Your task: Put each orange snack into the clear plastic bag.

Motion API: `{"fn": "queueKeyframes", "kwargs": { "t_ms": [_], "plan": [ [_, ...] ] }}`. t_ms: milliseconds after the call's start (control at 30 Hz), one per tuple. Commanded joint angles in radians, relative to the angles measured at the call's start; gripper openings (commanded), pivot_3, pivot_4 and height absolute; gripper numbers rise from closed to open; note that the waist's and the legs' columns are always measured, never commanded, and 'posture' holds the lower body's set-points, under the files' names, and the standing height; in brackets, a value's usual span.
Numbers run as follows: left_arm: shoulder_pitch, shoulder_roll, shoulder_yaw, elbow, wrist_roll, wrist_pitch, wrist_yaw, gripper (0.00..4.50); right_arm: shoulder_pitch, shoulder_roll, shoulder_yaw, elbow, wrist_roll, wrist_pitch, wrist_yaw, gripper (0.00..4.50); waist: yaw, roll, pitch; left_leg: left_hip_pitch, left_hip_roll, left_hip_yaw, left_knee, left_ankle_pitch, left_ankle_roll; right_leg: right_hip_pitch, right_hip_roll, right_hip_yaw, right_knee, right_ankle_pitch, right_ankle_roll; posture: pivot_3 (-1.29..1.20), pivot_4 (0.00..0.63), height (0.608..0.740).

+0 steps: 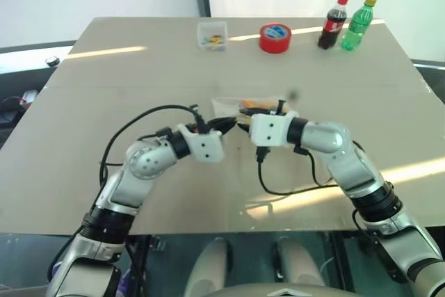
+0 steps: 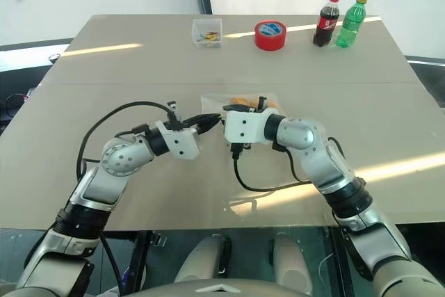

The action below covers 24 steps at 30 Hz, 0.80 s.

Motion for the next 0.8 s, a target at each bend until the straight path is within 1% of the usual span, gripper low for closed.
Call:
{"fn": "queueKeyframes", "kwargs": {
  "t_ms": [33,167,267,300,600,800],
  "plan": [
    [-0.007,-0.003,0.02,-0.05,-0.02,0.003,0.016,0.0,-0.012,-0.002,-0.003,-0.017,-0.001,-0.017,0.001,1.38,0.0,0.0,0.0,0.0,0.0,0.0,0.0,0.0,0.0,0.0,0.0,0.0,0.0,0.0,0.0,0.0,0.15,0.74],
    [-0.004,-0.003,0.021,-0.055,-0.023,0.005,0.013,0.0,-0.013,0.0,-0.003,-0.016,-0.002,-0.015,0.001,1.38,0.0,0.0,0.0,0.0,0.0,0.0,0.0,0.0,0.0,0.0,0.0,0.0,0.0,0.0,0.0,0.0,0.15,0.74],
    [-0.003,-0.002,0.022,-0.056,-0.024,0.006,0.012,0.0,-0.014,0.001,-0.006,-0.018,-0.001,-0.012,0.001,0.23,0.0,0.0,0.0,0.0,0.0,0.0,0.0,0.0,0.0,0.0,0.0,0.0,0.0,0.0,0.0,0.0,0.15,0.74],
    [-0.003,-0.001,0.022,-0.056,-0.024,0.007,0.011,0.0,-0.015,0.001,-0.006,-0.018,-0.001,-0.012,0.0,0.04,0.0,0.0,0.0,0.0,0.0,0.0,0.0,0.0,0.0,0.0,0.0,0.0,0.0,0.0,0.0,0.0,0.15,0.74],
    [-0.001,-0.008,0.03,-0.047,-0.029,0.016,0.022,0.0,-0.006,-0.005,-0.012,-0.024,-0.004,-0.002,-0.003,0.04,0.0,0.0,0.0,0.0,0.0,0.0,0.0,0.0,0.0,0.0,0.0,0.0,0.0,0.0,0.0,0.0,0.15,0.74],
    [-0.011,-0.011,0.062,-0.023,-0.063,0.052,0.026,0.0,0.054,-0.072,-0.044,0.003,-0.033,0.017,-0.022,0.04,0.001,0.0,0.0,0.0,0.0,0.0,0.0,0.0,0.0,0.0,0.0,0.0,0.0,0.0,0.0,0.0,0.15,0.74]
  ]
}}
